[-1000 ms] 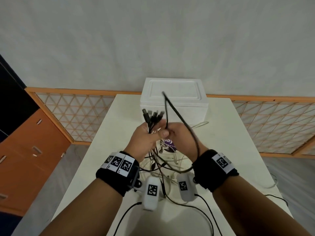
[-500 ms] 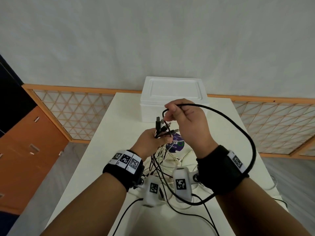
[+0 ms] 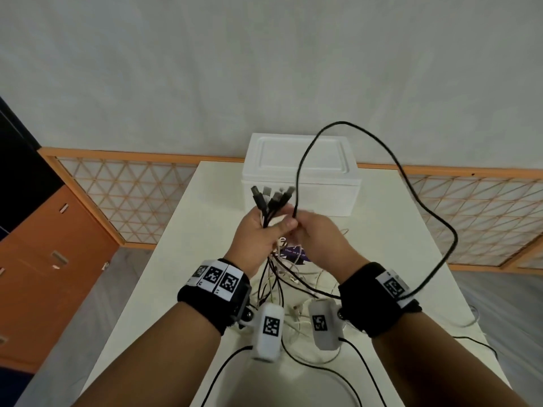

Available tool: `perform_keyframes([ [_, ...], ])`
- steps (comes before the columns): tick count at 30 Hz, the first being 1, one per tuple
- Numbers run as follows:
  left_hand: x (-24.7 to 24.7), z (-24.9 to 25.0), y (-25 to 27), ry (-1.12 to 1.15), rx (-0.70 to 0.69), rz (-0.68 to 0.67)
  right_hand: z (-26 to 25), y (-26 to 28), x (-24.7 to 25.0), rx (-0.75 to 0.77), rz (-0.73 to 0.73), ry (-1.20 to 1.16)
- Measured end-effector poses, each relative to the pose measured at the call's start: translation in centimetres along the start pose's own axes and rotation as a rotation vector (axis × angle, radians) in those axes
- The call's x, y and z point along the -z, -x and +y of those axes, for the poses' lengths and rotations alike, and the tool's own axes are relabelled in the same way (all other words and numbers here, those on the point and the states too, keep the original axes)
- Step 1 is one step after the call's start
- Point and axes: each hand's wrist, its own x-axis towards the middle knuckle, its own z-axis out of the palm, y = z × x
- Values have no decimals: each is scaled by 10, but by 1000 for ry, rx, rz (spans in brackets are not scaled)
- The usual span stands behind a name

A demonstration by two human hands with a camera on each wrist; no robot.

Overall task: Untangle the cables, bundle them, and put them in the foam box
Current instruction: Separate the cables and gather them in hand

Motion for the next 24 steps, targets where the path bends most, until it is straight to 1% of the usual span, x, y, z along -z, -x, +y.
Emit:
perform_keyframes([
  [2, 6, -19, 0, -165, 31, -31, -21, 1, 15, 49, 124, -297],
  [3, 11, -31, -1, -286, 54, -62, -34, 3, 23, 98, 181, -390],
  [5, 20, -47, -2, -547, 90, -138, -54, 8, 37, 224, 287, -471],
  [6, 25, -52, -3, -623, 107, -127, -60, 10, 44, 275, 319, -484],
  [7, 29, -54, -4, -635, 127, -82, -62, 12, 48, 308, 331, -494],
  [8, 31, -53, -5, -587, 141, -24, -61, 13, 49, 313, 321, -508],
  [9, 31, -48, -7, -506, 139, 28, -56, 11, 48, 285, 289, -514],
  [10, 29, -41, -8, -410, 126, 63, -48, 9, 44, 236, 246, -473],
  [11, 24, -30, -9, -342, 107, 73, -37, 6, 38, 176, 205, -373],
  [13, 15, -7, -11, -269, 28, 32, -17, 2, 22, 88, 128, -164],
  [14, 10, 5, -11, -219, -8, 12, -9, 1, 14, 69, 108, -132],
  [16, 4, 25, -10, -77, -25, 3, 2, -1, -1, 2, 75, -158],
  [17, 2, 31, -9, -2, -21, -10, 7, -3, -8, -38, 36, -130],
  [19, -1, 41, -7, 94, -17, -57, 16, -5, -20, -46, -73, -10],
  [20, -2, 43, -7, 114, -20, -88, 16, -6, -22, -31, -99, 55],
  [22, -1, 44, -6, 125, -38, -136, 9, -6, -19, -22, -81, 88],
  [24, 4, 34, -6, 81, -61, -134, -2, -8, -10, -22, -1, 3],
])
